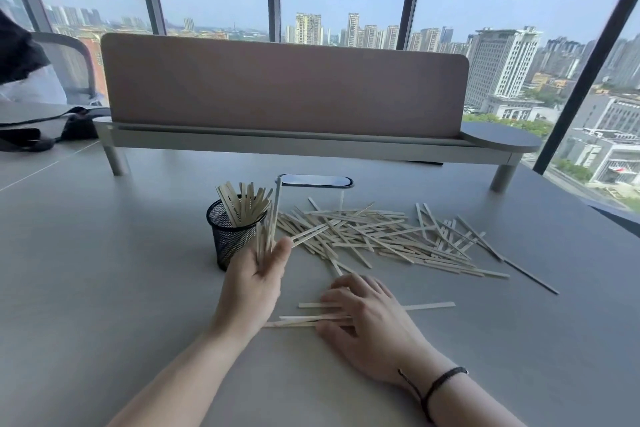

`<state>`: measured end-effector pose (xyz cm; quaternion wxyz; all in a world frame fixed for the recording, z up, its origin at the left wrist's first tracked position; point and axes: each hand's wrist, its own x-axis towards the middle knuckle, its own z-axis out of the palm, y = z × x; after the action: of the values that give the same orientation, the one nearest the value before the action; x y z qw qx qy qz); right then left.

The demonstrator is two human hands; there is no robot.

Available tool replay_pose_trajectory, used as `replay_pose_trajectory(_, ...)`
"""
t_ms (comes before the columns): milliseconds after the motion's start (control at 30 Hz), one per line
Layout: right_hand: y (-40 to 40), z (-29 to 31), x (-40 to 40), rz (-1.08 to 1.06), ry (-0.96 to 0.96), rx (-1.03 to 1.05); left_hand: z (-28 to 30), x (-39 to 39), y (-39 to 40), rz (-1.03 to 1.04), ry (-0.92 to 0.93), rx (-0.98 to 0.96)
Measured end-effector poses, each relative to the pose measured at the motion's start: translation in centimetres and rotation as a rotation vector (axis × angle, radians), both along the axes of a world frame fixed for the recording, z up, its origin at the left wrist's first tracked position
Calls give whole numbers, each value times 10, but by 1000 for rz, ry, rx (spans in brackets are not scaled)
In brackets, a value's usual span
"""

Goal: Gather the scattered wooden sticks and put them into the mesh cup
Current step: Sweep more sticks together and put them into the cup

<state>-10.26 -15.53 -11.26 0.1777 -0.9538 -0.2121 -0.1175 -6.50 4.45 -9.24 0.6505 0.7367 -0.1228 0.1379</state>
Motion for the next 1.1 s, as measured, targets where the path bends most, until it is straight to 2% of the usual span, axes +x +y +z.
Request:
replay_pose_trajectory(100,-4,0,1,6,84,58,0,-2,-1,10,-10,-20)
replay_pose_trajectory(200,-7,0,1,-13,105,201,0,-2,-1,81,-19,-16)
replay_pose_trajectory(267,-8,1,0,-35,120,223,-1,-3,-1,112,-30,11)
replay_pose_trajectory(500,-7,9,-8,-117,73,-43,-5,-2,-4,144,-48,67)
replay_pose_trajectory(1100,-1,16,-2,-65,95,-127,-3,-3,-5,160,-50,21)
